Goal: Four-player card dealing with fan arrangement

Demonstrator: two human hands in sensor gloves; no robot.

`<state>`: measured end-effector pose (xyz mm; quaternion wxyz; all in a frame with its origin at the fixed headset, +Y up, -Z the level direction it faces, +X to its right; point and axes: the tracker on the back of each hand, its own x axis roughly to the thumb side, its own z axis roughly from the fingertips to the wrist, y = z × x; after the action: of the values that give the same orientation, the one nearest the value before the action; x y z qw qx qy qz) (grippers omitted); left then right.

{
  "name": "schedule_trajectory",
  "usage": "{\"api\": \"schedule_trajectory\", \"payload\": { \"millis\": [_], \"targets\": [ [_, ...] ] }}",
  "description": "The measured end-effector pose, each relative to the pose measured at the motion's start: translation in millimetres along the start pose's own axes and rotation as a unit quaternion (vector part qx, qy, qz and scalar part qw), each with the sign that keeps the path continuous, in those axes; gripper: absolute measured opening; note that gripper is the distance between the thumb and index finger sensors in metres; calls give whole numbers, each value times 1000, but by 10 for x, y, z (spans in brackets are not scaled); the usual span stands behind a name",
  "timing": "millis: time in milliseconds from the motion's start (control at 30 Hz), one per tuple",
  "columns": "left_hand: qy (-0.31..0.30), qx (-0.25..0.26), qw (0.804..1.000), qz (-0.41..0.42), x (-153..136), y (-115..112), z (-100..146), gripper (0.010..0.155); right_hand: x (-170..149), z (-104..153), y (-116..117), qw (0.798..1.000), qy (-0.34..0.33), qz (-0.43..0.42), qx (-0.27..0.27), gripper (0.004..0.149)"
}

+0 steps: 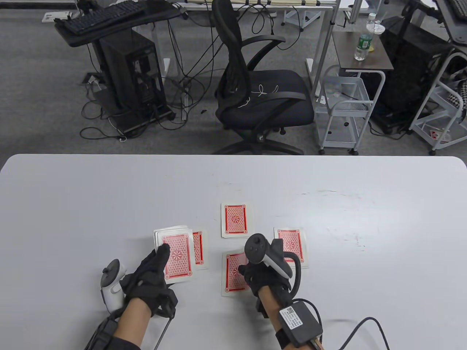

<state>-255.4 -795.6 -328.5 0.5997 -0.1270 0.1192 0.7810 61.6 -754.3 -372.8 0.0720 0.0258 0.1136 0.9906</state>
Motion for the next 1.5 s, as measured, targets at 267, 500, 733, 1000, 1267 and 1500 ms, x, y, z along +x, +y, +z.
{"api": "schedule_trajectory", "payload": {
  "millis": [267,500,733,1000,1267,1500],
  "targets": [
    [-8,-8,1000,1,-5,-29,-5,51,53,53,-83,1000,3,23,-10,77],
    [-12,-43,999,3,-1,-194,31,51,169,209,-313,955,-138,-258,-57,68],
    [-12,-81,997,-8,-47,-400,84,50,416,204,-185,909,-176,-376,-16,64],
    [12,-87,996,19,-17,-255,49,51,388,72,-229,891,-161,-424,-3,66],
    [3,12,999,30,103,232,8,51,573,-245,-424,901,-145,-409,11,68],
    [7,97,994,53,162,720,8,51,918,-719,-362,961,-83,-262,44,75]
  ]
}}
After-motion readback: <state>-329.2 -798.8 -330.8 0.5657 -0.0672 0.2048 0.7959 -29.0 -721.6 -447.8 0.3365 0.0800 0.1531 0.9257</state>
